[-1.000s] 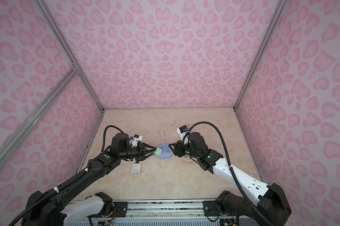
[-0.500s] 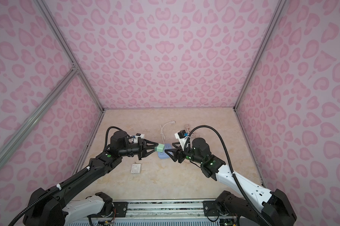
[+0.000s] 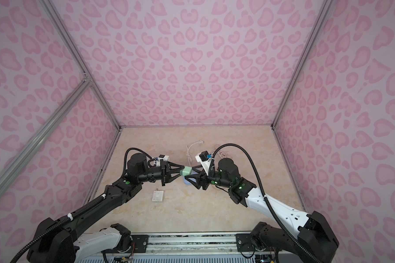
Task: Insert the plug
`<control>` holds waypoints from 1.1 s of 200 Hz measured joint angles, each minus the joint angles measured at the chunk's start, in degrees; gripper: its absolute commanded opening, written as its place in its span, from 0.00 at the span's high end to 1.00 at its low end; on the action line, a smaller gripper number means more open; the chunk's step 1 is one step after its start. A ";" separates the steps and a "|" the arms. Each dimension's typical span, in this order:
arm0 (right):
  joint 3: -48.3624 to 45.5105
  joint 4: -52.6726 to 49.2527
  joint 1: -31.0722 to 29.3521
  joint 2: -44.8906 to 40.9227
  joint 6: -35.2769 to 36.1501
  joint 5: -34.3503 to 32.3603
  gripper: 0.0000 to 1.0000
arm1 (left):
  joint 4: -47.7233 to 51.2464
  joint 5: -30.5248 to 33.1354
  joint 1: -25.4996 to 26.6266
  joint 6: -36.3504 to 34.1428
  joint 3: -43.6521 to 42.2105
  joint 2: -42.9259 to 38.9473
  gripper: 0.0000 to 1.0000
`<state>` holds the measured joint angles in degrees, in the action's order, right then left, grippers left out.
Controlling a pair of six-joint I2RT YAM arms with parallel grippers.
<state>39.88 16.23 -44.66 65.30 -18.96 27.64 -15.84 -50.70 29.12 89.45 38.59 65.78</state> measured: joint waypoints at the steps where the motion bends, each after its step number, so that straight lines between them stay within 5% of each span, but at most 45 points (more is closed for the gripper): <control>1: 0.00 0.04 0.00 0.02 -0.04 0.00 0.35 | -0.02 0.00 0.00 0.02 -0.02 0.00 0.97; 97: 1.22 1.79 -0.24 2.19 -1.38 0.87 0.51 | -1.66 -0.31 0.04 0.39 -0.76 -0.48 0.97; 162: 1.60 2.32 -0.20 3.76 -1.53 1.64 0.84 | -1.60 0.20 -0.13 0.39 -1.31 0.07 0.97; 168: 1.53 2.34 -0.20 3.87 -1.62 1.60 0.87 | -1.53 0.31 -0.15 0.35 -1.31 0.28 0.89; 181: 1.51 2.25 -0.15 4.07 -2.32 1.51 0.96 | -0.59 0.35 -0.17 -0.61 -1.03 0.55 0.43; 188: 1.51 2.10 -0.17 4.07 -2.62 1.44 1.00 | 1.22 0.35 -0.22 -2.01 -0.15 0.63 0.30; 220: 4.76 -4.11 0.44 3.56 -4.59 -1.31 1.00 | 23.47 5.73 -3.21 -18.56 9.88 0.15 0.15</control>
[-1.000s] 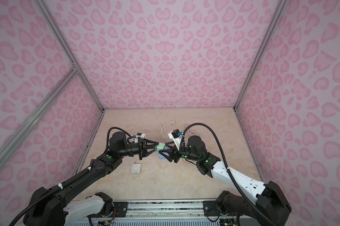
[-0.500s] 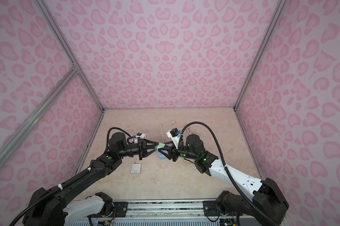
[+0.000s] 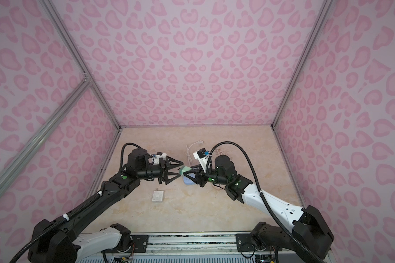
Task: Insert the plug
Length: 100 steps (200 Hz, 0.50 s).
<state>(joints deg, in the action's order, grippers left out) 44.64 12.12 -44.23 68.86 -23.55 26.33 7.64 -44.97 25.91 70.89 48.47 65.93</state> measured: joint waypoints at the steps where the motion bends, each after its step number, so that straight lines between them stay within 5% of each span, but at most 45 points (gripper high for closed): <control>1: 0.33 -0.55 0.09 -0.02 -0.09 -0.31 1.00 | 0.55 0.28 -0.13 -0.39 0.26 -0.04 0.15; 61: 24.26 -36.09 6.08 8.85 -4.92 -6.36 1.00 | 30.77 24.90 -5.25 -24.72 7.65 -6.38 0.17; 100: 40.79 -56.13 6.16 18.10 -3.39 -6.34 1.00 | 34.07 29.27 -5.38 -29.03 5.44 -6.47 0.20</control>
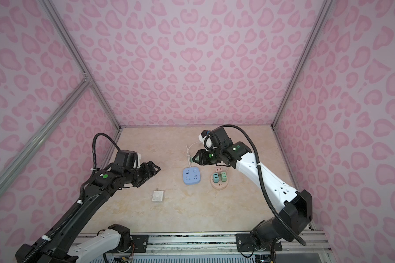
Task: Insert the plug
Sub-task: 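Carry the mint adapter over the blue strip and lower it toward a socket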
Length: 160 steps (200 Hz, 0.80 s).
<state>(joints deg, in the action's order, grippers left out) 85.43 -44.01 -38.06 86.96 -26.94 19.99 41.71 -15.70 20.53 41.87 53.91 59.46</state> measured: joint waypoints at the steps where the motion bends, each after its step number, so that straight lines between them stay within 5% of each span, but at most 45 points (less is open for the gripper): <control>1: 0.50 -0.57 -0.04 0.35 0.11 -0.09 1.00 | 0.02 0.04 0.00 -0.02 -0.07 0.00 0.20; 93: 34.93 -31.80 -3.02 31.50 4.39 -9.62 1.00 | 0.20 0.81 0.11 -2.01 -5.33 -4.39 0.22; 160: 47.91 -39.50 -5.27 41.97 3.93 -13.14 1.00 | 0.55 1.95 0.11 -2.86 -7.28 -6.27 0.22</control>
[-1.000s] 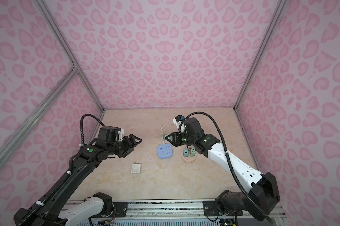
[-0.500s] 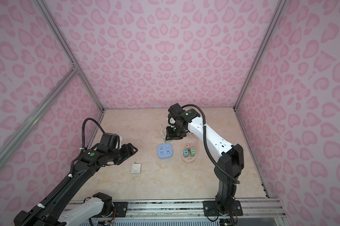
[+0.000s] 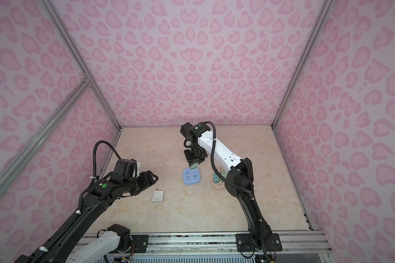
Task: Insert the plug
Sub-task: 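Carry the mint adapter over the blue strip and lower it toward a socket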
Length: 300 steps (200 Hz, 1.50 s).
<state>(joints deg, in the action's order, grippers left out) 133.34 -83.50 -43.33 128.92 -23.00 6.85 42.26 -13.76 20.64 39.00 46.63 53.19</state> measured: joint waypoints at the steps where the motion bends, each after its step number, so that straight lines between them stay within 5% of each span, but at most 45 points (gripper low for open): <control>1: 0.04 0.00 -0.04 0.04 -0.02 0.00 1.00 | 0.00 0.02 0.00 -0.04 -0.02 -0.02 0.22; 111: 8.85 -0.35 -1.77 10.47 -2.36 0.92 1.00 | 0.00 1.51 1.33 -1.51 -0.44 0.52 0.22; 300: 9.79 -1.36 -1.99 13.62 -3.32 0.00 1.00 | -1.40 1.92 1.64 -1.51 -2.47 1.29 0.23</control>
<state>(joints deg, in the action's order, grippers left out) 143.13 -84.86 -45.32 142.54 -26.33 6.85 40.86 -11.84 22.28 37.50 44.16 54.48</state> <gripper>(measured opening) 0.347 0.770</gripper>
